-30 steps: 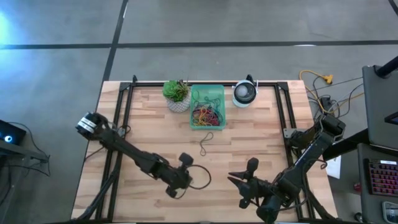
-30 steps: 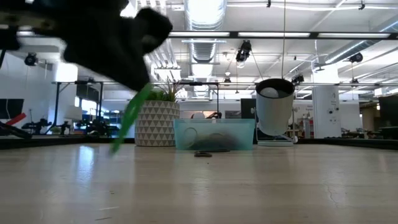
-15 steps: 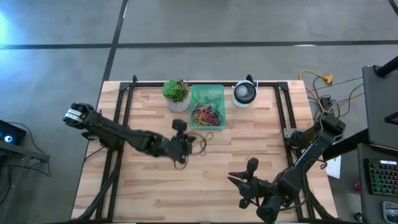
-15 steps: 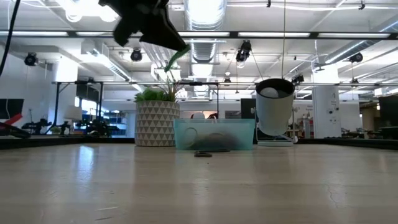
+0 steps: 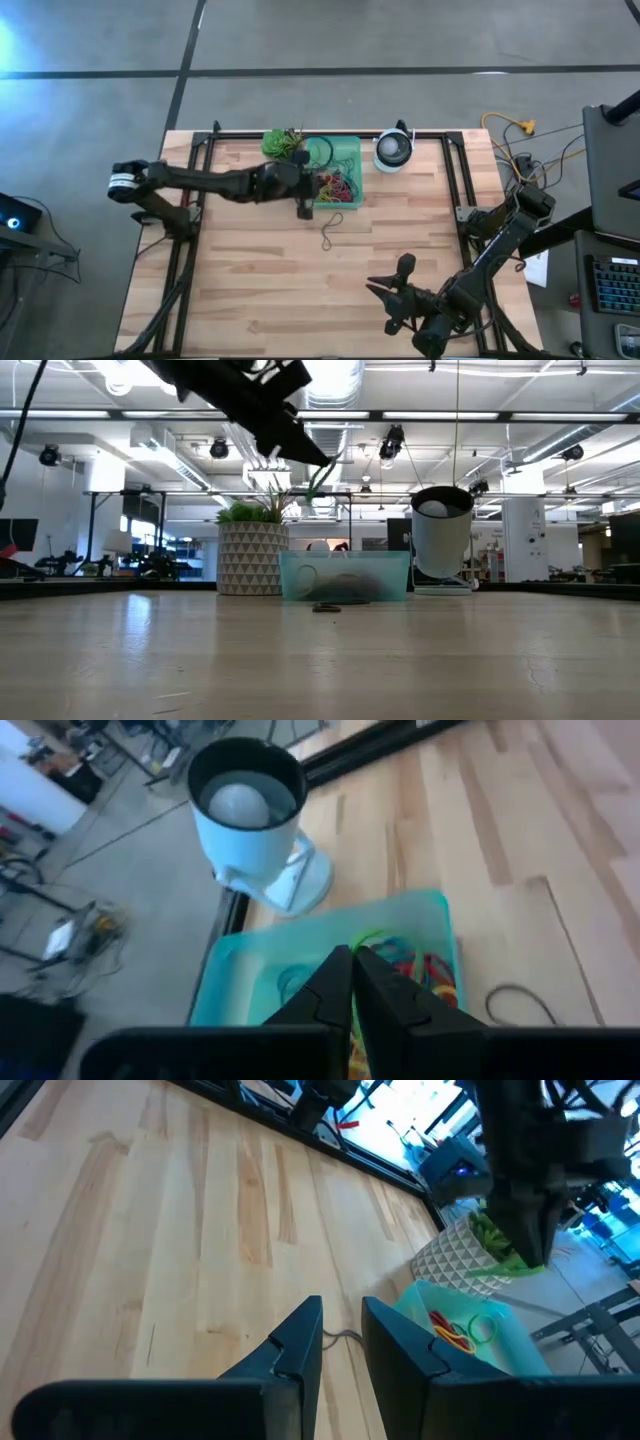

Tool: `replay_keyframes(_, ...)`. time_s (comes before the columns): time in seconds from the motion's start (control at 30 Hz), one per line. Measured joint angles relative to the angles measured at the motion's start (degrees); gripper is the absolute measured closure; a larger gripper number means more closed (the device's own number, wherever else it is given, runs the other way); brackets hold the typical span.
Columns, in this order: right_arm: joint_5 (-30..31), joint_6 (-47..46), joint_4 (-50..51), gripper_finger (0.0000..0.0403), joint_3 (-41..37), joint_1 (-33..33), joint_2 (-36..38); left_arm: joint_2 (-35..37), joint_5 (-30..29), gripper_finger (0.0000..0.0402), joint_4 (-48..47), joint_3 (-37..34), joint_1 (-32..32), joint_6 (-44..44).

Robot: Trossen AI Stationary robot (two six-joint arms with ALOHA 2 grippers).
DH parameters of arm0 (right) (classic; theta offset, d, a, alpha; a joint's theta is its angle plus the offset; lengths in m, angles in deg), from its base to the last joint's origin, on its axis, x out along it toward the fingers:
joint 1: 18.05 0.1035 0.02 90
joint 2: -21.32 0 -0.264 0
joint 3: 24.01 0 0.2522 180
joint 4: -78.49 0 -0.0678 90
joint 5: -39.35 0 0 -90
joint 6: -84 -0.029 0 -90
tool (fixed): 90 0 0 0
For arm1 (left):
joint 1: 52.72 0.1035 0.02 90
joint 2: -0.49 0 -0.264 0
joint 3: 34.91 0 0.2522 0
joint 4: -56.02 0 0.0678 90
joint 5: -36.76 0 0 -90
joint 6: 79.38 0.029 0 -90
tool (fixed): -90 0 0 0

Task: Pick and place rubber bands into bin
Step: Put the green rubber band into the green bin

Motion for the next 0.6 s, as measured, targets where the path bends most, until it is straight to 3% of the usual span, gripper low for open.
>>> replay_keyframes(0.17, 0.0, 0.2, 0.1, 0.0335, 0.0, 0.0, 0.0, -4.2, 6.3, 0.0401, 8.8, 0.0, 4.0, 0.0)
replay_keyframes(0.6, 0.0, 0.2, 0.1, 0.0335, -0.3, 0.0, 0.0, -18.0, 6.4, 0.0402, 18.0, 2.2, 8.4, -0.1)
